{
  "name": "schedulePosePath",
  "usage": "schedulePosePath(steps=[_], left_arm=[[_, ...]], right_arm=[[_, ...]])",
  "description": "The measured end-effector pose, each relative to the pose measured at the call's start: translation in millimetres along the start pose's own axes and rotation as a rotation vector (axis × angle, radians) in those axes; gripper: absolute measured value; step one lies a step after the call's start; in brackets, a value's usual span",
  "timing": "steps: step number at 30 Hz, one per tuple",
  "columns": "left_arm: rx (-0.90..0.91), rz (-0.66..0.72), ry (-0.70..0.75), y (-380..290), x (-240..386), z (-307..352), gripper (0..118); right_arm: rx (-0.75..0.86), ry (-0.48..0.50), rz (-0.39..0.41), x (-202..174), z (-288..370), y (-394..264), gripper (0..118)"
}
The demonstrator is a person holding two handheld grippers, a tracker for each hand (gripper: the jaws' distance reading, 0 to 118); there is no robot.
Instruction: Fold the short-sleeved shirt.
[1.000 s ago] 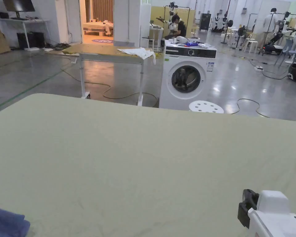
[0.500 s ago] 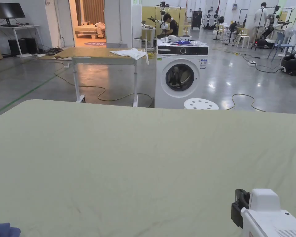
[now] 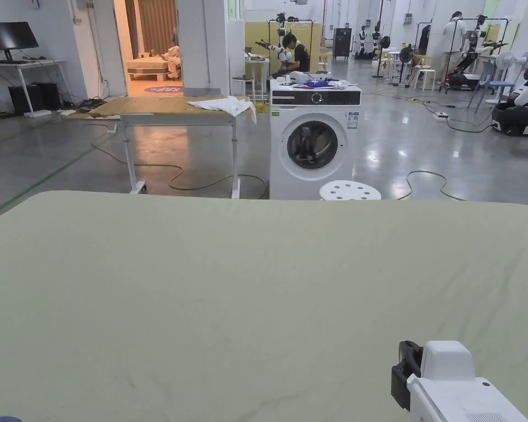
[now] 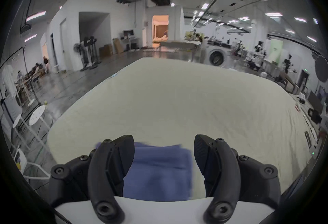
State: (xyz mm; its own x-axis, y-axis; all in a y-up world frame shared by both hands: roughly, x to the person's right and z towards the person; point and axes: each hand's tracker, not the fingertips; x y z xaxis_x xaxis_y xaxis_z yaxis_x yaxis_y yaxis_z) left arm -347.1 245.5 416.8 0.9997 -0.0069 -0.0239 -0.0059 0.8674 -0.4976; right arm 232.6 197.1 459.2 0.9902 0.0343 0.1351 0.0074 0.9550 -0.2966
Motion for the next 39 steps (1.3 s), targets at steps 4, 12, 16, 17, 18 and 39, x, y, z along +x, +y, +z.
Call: schedulePosePath(steps=[4, 12, 16, 17, 18, 39], left_arm=[[0.098, -0.078, -0.041, -26, 84, -5, 72], [0.256, -0.098, -0.095, -32, 192, -13, 67], [0.313, -0.076, -0.096, -28, 223, -10, 21], [0.321, -0.071, -0.092, -27, 227, -11, 14], [0.324, -0.063, -0.088, -26, 229, -11, 6], [0.448, -0.072, -0.064, -14, 247, -1, 0]], right_arm=[[0.012, 0.008, -0.012, -10, 0, 0, 2], [0.086, -0.004, -0.032, -24, 4, 8, 1], [0.114, -0.017, -0.031, -28, 7, 11, 2], [0.116, -0.018, -0.038, -28, 7, 11, 2], [0.118, -0.023, -0.044, -29, 7, 10, 2], [0.131, -0.046, -0.027, -37, 14, 8, 2]])
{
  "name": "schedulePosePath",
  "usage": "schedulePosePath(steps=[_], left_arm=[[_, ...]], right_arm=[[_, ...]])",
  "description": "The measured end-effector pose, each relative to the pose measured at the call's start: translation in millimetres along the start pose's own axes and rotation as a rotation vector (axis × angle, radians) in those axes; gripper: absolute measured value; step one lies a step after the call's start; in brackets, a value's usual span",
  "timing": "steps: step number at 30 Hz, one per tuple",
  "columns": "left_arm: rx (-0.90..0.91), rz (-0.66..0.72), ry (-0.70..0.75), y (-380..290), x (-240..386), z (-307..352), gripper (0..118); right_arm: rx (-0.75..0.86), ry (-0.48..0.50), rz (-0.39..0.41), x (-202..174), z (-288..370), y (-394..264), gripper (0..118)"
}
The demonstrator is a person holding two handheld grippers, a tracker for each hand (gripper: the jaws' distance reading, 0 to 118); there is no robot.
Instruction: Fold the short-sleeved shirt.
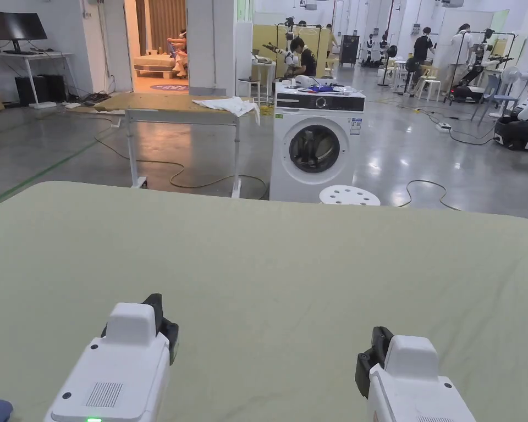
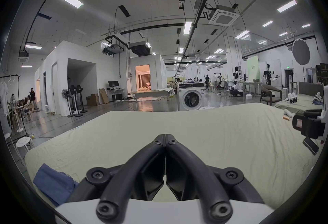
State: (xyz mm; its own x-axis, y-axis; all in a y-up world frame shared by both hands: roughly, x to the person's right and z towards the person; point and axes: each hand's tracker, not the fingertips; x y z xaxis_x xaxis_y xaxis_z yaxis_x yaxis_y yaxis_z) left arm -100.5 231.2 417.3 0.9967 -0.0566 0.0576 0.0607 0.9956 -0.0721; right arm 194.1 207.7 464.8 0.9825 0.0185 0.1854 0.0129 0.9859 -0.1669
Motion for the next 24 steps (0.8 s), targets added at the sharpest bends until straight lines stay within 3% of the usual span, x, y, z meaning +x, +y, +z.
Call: schedulePosePath(steps=[13, 14, 15, 16, 18, 19, 21, 24], left_arm=[[-0.014, -0.003, 0.010, 3, -4, 2, 2], [-0.013, 0.000, 0.012, 3, -4, 2, 7], [-0.016, 0.003, 0.009, 3, -4, 2, 20], [-0.016, 0.007, 0.016, 3, -4, 2, 29], [-0.016, 0.026, 0.023, 3, -10, 0, 41], [-0.017, 0.040, 0.025, 3, -11, 0, 61], [-0.007, 0.056, 0.028, 2, -16, 0, 89], [0.000, 0.045, 0.041, 2, -16, 0, 94]], right_arm=[[0.012, 0.002, 0.004, 4, -1, 2, 4], [0.013, -0.004, 0.007, 4, -2, 2, 11], [0.013, -0.015, 0.010, 4, -3, 2, 33], [0.015, -0.018, 0.012, 5, -3, 2, 46], [0.015, -0.039, 0.014, 6, -5, 1, 59], [0.019, -0.042, 0.011, 6, -4, 1, 70], [0.038, -0.055, 0.009, 7, -3, 1, 72], [0.046, -0.055, 0.019, 10, -4, 3, 84]])
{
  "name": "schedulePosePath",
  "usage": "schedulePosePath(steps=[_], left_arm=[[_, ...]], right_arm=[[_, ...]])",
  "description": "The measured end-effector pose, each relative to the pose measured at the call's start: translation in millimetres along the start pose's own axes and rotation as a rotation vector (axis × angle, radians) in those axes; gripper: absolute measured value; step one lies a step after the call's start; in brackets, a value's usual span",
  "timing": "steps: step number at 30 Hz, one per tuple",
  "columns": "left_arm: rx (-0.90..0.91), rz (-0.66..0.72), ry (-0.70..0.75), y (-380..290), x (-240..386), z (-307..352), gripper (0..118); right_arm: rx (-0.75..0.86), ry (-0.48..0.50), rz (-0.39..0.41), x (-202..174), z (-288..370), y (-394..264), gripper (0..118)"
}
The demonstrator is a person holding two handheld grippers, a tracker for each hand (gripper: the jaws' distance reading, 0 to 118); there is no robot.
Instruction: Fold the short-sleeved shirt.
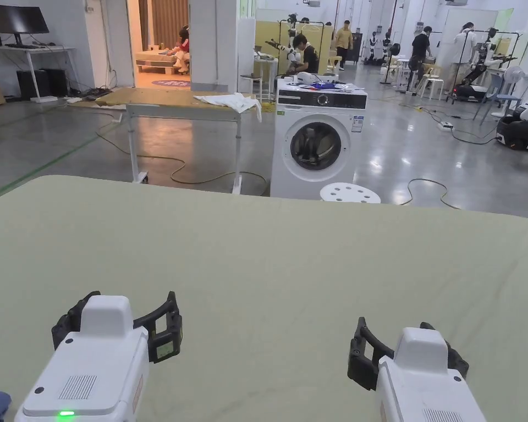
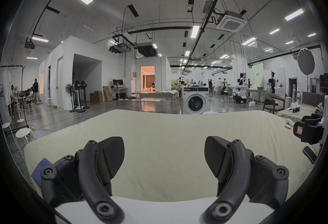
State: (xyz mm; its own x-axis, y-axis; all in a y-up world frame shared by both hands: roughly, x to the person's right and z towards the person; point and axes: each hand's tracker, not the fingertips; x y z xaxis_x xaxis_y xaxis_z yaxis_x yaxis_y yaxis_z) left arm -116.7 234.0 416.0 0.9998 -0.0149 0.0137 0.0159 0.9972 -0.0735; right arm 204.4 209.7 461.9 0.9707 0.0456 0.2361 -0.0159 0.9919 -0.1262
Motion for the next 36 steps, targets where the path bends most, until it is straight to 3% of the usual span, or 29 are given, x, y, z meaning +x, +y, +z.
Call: schedulePosePath(steps=[3, 9, 14, 19, 23, 36], left_arm=[[-0.004, -0.008, 0.000, 1, -3, -3, 94], [-0.014, 0.001, 0.011, 3, -7, -7, 101], [-0.017, 0.016, -0.001, 4, -10, -8, 104], [-0.010, 0.036, -0.002, 5, -12, -10, 105], [-0.014, 0.046, -0.009, 6, -13, -14, 105], [0.046, 0.033, -0.051, -1, -18, -13, 106]], right_arm=[[0.015, 0.028, -0.009, 4, -2, 2, 97], [0.025, 0.049, 0.005, 3, -9, 6, 102], [-0.011, 0.050, -0.059, 5, -18, 9, 102], [-0.036, -0.030, -0.051, 2, -25, 9, 102], [-0.041, -0.024, -0.044, 2, -25, 10, 102], [-0.145, -0.035, -0.134, 0, -34, 22, 102]])
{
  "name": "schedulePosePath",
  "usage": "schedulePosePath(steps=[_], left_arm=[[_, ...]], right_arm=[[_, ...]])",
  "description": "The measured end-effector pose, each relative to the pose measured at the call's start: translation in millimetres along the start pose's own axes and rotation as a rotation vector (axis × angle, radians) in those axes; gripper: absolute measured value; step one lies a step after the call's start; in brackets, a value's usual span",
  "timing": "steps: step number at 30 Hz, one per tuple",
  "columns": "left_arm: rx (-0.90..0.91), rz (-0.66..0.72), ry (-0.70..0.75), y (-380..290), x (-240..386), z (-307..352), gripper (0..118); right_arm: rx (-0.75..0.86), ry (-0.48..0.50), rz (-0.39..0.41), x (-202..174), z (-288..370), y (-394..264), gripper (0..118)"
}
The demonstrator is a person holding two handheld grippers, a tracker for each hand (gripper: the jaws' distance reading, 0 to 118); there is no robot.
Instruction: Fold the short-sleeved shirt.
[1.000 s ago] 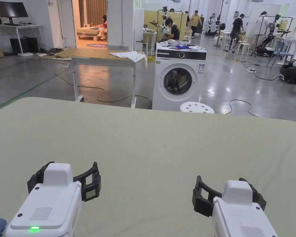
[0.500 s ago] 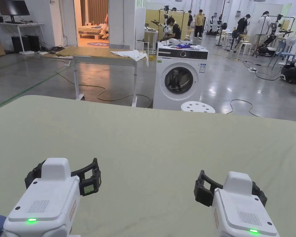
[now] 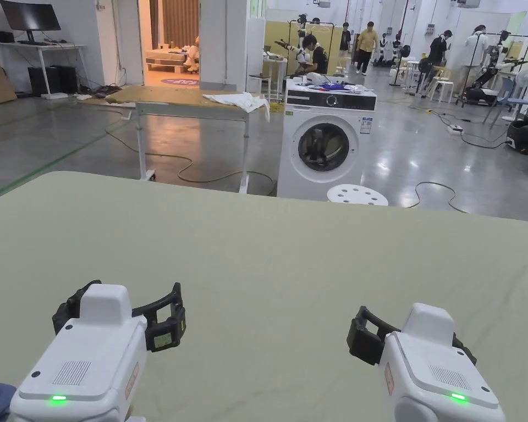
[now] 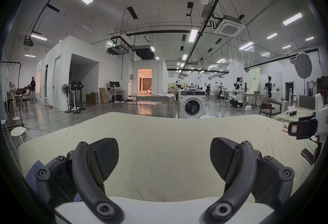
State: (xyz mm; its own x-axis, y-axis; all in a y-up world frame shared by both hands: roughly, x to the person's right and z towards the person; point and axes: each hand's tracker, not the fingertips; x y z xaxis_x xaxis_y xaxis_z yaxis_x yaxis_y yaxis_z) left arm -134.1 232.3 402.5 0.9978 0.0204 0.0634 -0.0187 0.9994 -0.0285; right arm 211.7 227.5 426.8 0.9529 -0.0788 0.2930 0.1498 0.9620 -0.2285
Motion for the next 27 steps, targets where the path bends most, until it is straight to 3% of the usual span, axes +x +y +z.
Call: schedulePosePath(steps=[27], left_arm=[[-0.026, -0.050, 0.031, 1, -4, -6, 106]], right_arm=[[-0.051, -0.013, 0.049, -10, -10, 8, 102]])
